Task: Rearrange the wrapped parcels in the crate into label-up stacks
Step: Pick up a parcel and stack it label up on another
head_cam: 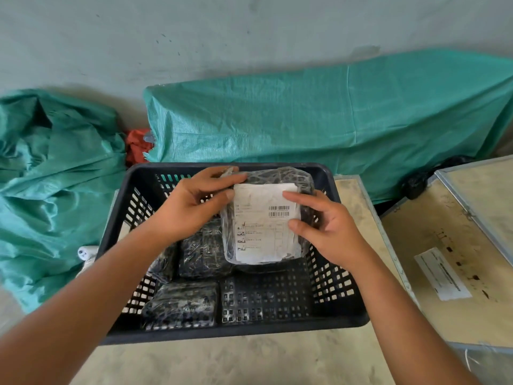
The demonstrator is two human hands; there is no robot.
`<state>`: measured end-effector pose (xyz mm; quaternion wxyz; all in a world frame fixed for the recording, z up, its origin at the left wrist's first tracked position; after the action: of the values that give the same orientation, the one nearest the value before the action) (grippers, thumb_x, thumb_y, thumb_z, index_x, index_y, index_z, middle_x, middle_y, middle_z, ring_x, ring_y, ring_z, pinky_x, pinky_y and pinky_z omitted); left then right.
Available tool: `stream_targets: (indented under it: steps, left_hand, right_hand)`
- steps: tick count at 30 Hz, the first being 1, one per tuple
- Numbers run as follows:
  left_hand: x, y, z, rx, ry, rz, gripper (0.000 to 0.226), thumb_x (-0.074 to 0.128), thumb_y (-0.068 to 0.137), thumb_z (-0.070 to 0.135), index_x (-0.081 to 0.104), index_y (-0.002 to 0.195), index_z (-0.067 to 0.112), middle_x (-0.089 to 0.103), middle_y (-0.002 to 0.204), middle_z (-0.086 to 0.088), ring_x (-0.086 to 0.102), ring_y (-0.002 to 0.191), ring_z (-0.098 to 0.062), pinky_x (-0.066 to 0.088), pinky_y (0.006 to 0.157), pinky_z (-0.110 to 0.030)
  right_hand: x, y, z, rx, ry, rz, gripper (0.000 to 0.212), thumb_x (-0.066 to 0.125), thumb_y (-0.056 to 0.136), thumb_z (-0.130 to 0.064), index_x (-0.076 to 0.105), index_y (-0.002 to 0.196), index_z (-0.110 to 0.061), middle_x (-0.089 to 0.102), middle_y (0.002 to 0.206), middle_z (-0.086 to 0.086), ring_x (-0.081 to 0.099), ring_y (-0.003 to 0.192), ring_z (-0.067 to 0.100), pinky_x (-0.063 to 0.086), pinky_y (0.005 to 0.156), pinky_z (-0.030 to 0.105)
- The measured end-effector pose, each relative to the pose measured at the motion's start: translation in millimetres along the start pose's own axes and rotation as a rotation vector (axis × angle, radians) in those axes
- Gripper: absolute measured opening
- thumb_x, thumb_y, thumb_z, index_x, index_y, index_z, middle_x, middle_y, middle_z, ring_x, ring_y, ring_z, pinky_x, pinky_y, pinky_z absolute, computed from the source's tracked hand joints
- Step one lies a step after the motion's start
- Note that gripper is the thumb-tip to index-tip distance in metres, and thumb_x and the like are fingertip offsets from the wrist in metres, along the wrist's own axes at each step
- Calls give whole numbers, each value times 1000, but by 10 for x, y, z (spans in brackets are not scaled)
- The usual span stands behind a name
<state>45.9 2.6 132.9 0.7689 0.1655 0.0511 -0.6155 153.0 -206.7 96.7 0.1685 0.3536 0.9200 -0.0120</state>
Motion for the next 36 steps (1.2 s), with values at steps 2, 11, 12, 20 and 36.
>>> stream_targets:
  steps: [2, 11, 12, 20, 36]
  left_hand:
    - [108, -54, -79, -29, 68, -49, 54, 67, 93, 29, 53, 145, 39, 39, 157, 3, 34, 146, -10, 51, 103, -34]
    - [554, -111, -797, -294, 217, -292, 116, 79, 84, 39, -17, 146, 65, -6, 162, 33, 8, 152, -4, 18, 121, -39]
    - [577, -110, -926, -338, 222, -300, 118, 79, 85, 35, -18, 145, 66, 1, 160, 36, 18, 148, -2, 21, 118, -32]
    - [731, -51, -1614, -595, 242, -317, 105, 72, 92, 17, -6, 160, 38, 30, 161, 7, 38, 126, -5, 40, 102, -24]
    - [827, 120, -1833, -579, 318, -381, 118, 75, 89, 24, -23, 155, 27, -26, 162, 10, -16, 152, -16, 11, 124, -46]
  right_hand:
    - [-35, 21, 81, 23, 40, -2, 50, 75, 89, -30, 64, 136, -46, 59, 141, -15, 52, 136, 9, 42, 114, 49]
    - [0, 277, 679, 244, 214, -19, 58, 71, 96, -13, 60, 137, -53, 50, 150, -25, 38, 143, -2, 29, 122, 42]
    - [24, 309, 780, 283, 220, -15, 59, 70, 97, -11, 61, 135, -55, 49, 150, -26, 38, 143, -3, 29, 122, 41]
    - [351, 566, 1299, 439, 104, -80, 55, 62, 103, -15, 51, 145, -49, 37, 162, -6, 39, 145, 19, 44, 113, 43]
    - [526, 495, 1642, 545, 53, -114, 95, 74, 94, -14, 15, 161, -47, 35, 162, -3, 46, 128, 12, 53, 69, 11]
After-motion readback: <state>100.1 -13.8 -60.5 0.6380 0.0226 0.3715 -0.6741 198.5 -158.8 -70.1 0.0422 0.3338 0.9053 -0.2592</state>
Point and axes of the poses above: each hand's wrist, its own y-axis towards the middle knuckle, its own x-axis out of the palm, z = x × y, the point moved 9 cm from there along y, towards the middle knuckle
